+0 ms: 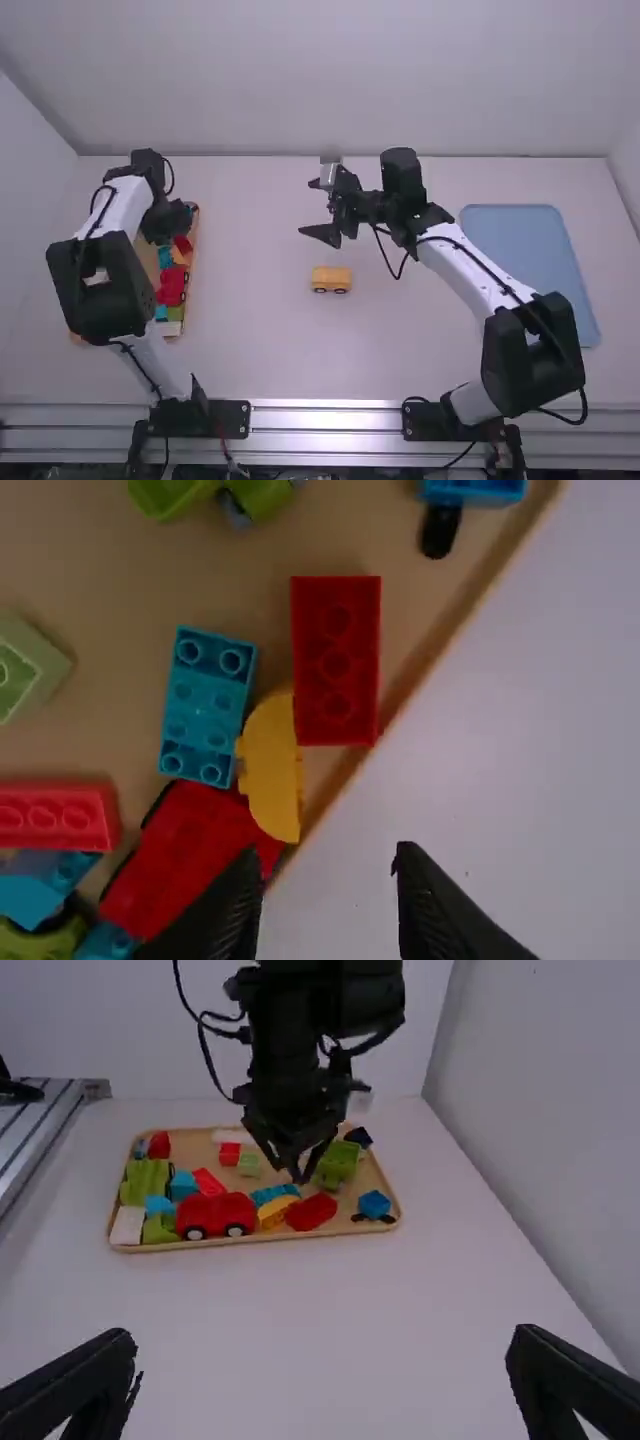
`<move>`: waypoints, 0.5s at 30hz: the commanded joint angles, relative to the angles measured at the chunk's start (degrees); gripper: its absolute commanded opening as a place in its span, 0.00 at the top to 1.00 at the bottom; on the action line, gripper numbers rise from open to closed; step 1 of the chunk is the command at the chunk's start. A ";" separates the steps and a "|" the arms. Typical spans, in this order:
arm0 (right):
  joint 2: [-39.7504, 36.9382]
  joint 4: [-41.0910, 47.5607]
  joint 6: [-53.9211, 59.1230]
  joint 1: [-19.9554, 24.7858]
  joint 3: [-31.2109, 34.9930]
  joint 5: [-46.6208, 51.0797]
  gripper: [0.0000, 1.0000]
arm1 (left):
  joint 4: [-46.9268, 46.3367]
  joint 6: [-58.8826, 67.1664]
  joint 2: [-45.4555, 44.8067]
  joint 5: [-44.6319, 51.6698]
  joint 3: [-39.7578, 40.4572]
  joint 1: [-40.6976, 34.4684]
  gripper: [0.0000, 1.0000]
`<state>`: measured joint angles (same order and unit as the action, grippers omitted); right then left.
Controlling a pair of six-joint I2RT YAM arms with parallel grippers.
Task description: Assemble lego blocks to make yellow taxi
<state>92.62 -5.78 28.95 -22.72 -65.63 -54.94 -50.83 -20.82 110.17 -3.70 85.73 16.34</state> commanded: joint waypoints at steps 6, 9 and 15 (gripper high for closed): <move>0.02 0.55 1.29 0.17 -1.86 -0.26 0.01 | 3.48 -0.52 0.79 -1.73 -6.58 3.19 0.71; 0.02 0.68 1.29 0.26 -1.86 -0.28 0.01 | 5.77 -0.02 0.79 -1.42 -9.03 4.17 0.70; 0.02 0.68 1.55 0.22 -1.86 -0.26 0.01 | 12.09 6.10 0.79 5.46 -12.87 4.87 0.77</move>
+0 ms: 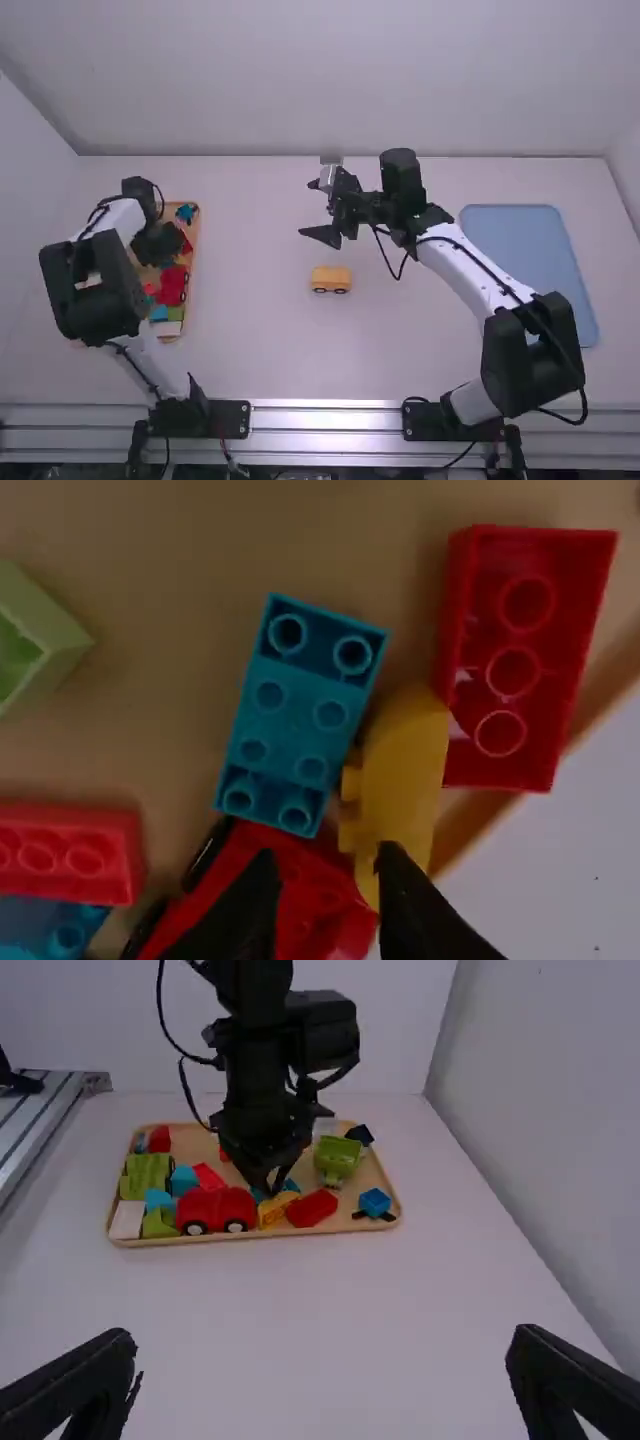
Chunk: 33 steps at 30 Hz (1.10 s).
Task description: Assemble lego blocks to make yellow taxi
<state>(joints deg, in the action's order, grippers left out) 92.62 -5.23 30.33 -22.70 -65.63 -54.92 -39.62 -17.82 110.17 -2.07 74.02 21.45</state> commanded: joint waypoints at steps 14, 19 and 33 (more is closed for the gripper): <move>0.04 0.15 1.18 0.26 -1.84 -0.28 0.01 | 1.09 2.69 0.74 4.09 -0.92 -0.63 0.68; 0.09 0.17 1.16 0.26 -1.84 -0.28 0.01 | 2.47 2.71 0.74 4.13 -1.75 -0.76 0.66; 0.09 1.20 1.20 0.26 -1.84 1.38 0.01 | 7.87 1.77 0.74 3.98 -6.32 -0.76 0.70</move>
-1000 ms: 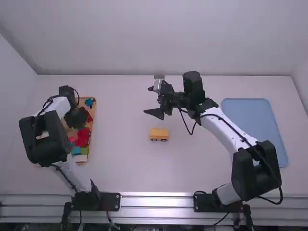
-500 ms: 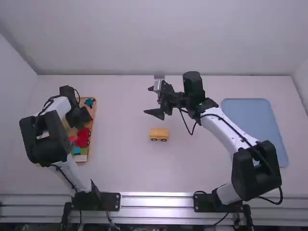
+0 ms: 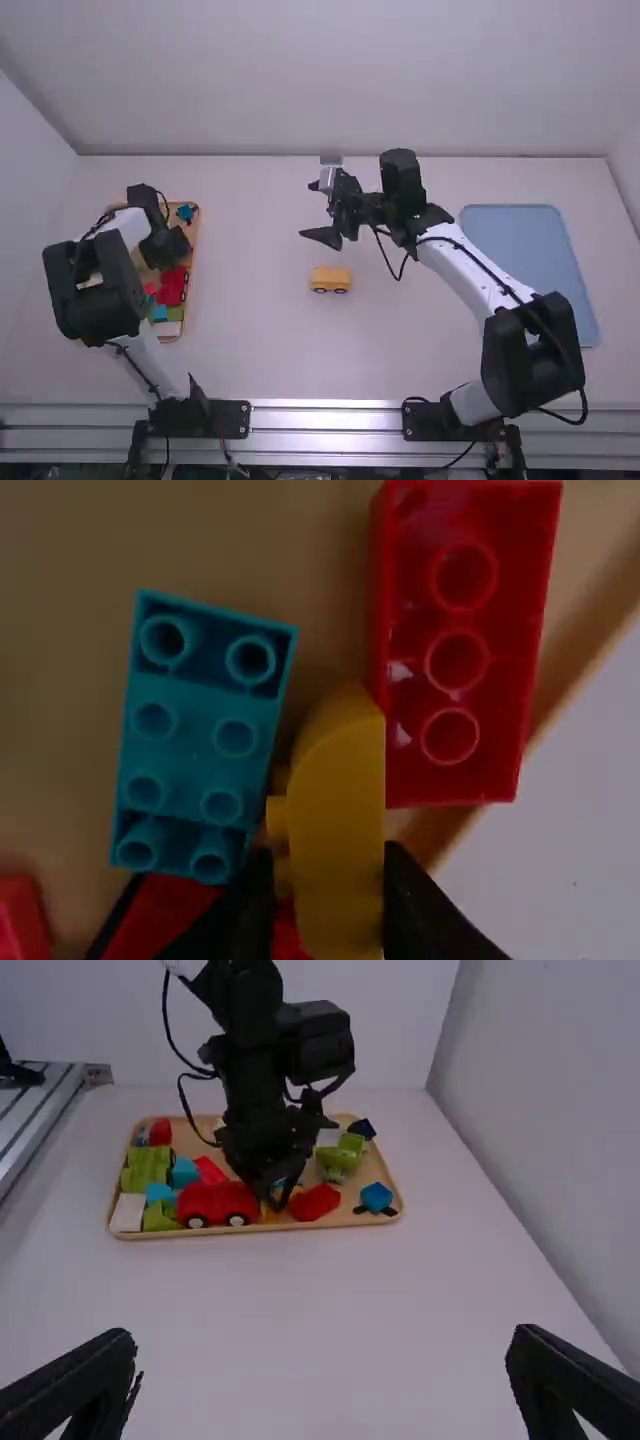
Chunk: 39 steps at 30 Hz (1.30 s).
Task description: Assemble lego blocks to make yellow taxi
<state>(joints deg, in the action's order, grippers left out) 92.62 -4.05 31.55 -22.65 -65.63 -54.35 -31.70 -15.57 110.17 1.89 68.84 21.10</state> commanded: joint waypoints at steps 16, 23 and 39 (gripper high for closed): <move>0.09 0.07 -0.07 0.15 -1.84 0.81 0.01 | 6.47 -0.42 0.74 0.26 -4.42 -0.83 0.77; 0.09 0.07 -1.81 0.17 -1.84 0.83 0.01 | 6.12 2.01 0.72 0.17 -3.19 -0.37 0.88; 1.36 -6.45 -18.97 0.90 -1.86 5.68 0.01 | 3.87 10.54 -21.86 0.04 -3.10 -8.07 0.98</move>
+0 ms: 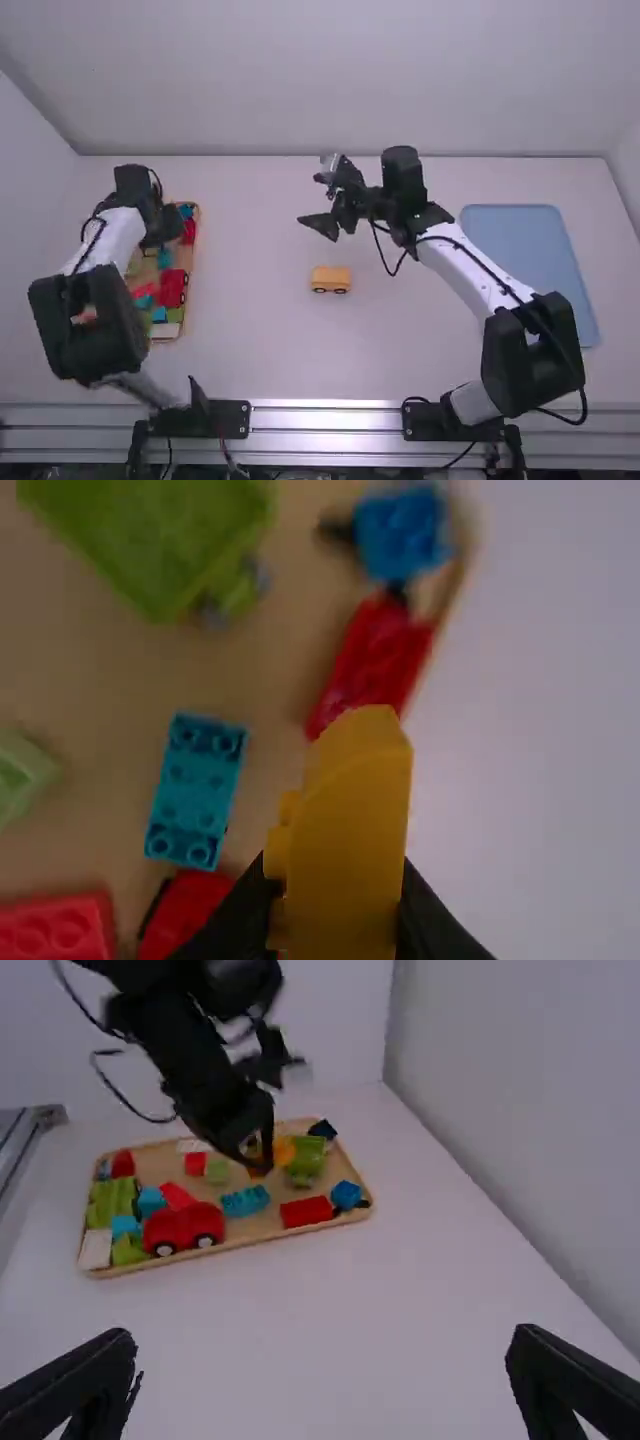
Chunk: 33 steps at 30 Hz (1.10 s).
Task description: Assemble lego blocks to make yellow taxi
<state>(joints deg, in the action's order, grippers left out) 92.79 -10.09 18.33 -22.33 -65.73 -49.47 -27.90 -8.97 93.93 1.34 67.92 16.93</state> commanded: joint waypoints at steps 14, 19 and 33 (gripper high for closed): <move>15.28 -31.54 -33.79 3.96 -1.75 -14.86 0.02 | 30.14 17.57 -21.49 0.76 -20.70 -33.35 0.94; 15.28 -29.24 -33.27 2.86 -1.73 -11.28 0.05 | 37.13 15.21 -20.87 0.83 -22.91 -36.50 0.95; 15.28 -33.03 -39.01 -1.01 -1.75 -10.08 0.28 | 45.99 13.77 -16.13 2.45 -23.43 -36.87 0.98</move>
<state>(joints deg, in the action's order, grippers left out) 107.87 -42.30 -18.44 -23.05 -66.30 -59.64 17.37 5.56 76.99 3.03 45.01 -19.79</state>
